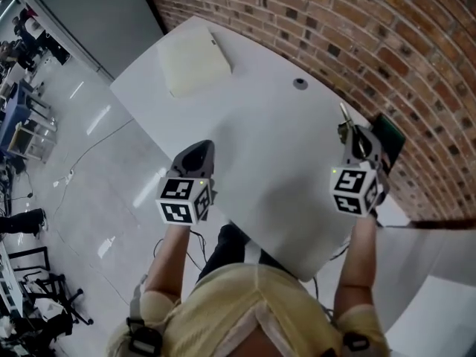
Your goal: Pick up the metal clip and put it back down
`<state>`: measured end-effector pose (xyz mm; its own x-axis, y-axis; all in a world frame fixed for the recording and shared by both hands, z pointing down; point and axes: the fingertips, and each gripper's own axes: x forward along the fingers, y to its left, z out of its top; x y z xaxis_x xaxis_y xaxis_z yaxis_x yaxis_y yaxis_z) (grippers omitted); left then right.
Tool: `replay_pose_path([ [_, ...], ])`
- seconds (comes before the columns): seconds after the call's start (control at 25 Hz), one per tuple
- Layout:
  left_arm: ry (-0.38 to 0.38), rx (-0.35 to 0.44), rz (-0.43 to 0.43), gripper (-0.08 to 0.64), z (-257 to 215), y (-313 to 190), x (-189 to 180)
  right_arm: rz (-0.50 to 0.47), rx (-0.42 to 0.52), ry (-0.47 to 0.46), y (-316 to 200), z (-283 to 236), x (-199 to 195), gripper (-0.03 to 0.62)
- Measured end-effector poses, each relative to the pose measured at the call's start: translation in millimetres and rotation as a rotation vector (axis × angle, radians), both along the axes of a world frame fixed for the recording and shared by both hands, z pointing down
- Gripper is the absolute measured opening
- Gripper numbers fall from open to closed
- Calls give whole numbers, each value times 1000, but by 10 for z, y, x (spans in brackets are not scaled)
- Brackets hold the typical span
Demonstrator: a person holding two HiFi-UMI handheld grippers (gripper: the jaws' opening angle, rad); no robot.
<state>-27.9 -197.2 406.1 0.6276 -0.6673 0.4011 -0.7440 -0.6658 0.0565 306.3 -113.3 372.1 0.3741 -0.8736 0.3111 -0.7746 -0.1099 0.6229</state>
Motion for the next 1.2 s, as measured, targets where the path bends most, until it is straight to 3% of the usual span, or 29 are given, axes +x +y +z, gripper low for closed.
replay_pose_path([
  [0.76, 37, -41, -202, 9, 306, -968, -1479, -226, -64, -73, -1563, 374, -1827, 9],
  [1.2, 27, -47, -294, 9, 513, -1324, -2030, -353, -86, -112, -2165, 817, -2648, 9],
])
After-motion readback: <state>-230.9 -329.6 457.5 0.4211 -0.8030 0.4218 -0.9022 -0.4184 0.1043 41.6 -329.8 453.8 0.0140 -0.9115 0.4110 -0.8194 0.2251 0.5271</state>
